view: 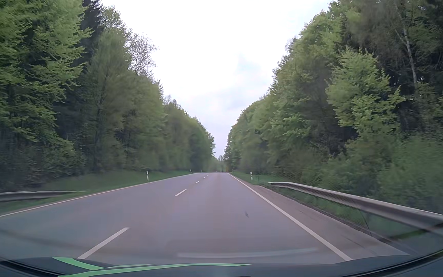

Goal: Follow the waypoints while adhering to traffic rules and regulations

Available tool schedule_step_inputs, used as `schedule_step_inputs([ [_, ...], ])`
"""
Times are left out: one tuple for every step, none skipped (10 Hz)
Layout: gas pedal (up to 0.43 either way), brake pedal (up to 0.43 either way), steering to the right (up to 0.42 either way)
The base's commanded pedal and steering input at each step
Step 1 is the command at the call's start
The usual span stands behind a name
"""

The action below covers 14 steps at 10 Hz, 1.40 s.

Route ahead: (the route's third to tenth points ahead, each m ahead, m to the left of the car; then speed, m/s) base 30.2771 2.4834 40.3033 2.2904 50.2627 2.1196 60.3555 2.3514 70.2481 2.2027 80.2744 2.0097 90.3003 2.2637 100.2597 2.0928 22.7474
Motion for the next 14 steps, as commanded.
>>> schedule_step_inputs([
  [0.22,0.0,-0.003],
  [0.22,0.0,-0.002],
  [0.22,0.0,-0.001],
  [0.22,0.0,-0.001],
  [0.209,0.0,-0.001],
  [0.197,0.0,-0.001],
  [0.189,0.0,-0.001],
  [0.189,0.0,-0.001],
  [0.169,0.0,-0.001],
  [0.15,0.0,-0.001],
  [0.118,0.0,-0.001],
  [0.11,0.0,-0.001],
  [0.079,0.0,-0.001],
  [0.0,0.0,-0.001],
])
